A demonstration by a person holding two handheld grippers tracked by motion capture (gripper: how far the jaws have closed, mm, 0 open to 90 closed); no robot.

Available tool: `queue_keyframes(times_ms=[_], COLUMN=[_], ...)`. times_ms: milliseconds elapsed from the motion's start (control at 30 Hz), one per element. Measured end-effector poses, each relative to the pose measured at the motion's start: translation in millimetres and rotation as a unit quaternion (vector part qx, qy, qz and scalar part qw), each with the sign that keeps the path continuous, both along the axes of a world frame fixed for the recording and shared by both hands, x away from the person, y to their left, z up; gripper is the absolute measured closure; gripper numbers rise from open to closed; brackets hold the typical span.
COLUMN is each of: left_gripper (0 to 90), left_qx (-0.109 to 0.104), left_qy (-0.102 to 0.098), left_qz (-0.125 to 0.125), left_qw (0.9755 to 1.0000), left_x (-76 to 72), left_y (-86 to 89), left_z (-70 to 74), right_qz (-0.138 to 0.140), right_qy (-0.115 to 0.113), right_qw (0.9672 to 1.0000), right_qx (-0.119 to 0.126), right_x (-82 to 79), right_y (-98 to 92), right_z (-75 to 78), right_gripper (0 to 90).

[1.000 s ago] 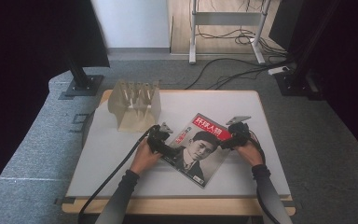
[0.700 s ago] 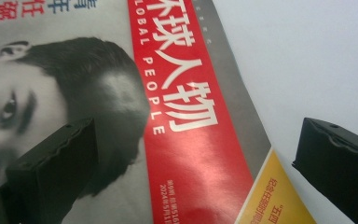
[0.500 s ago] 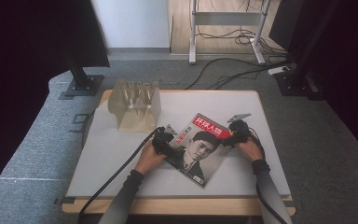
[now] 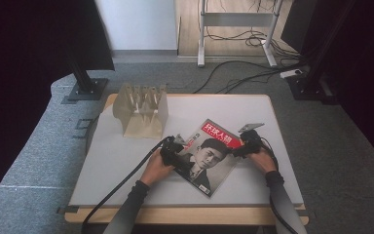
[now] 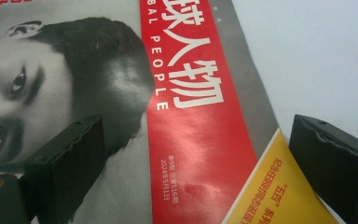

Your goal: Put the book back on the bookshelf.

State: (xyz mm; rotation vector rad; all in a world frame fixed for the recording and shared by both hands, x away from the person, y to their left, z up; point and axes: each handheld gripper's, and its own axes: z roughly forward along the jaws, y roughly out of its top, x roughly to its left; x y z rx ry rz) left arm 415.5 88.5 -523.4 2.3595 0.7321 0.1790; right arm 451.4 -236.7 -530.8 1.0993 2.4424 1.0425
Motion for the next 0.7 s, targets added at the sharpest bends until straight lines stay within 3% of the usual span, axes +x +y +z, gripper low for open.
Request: queue_keyframes(times_ms=[500,700], left_gripper=[0.0,0.0], left_qx=[-0.002,-0.017], left_qy=[0.005,0.006], left_qz=[0.001,0.004], left_qw=[1.0,0.9998], left_x=[-27.9,-44.5], left_y=[18.7,27.3], left_z=[0.7,-0.3], right_qz=[0.019,0.029], right_qy=[-0.01,-0.011], right_qw=[0.9997,0.9995], right_qx=[0.008,0.01], right_x=[-33.5,-50.7], right_y=[11.2,16.8], right_z=[-2.0,-2.4], right_gripper=[4.3,4.3])
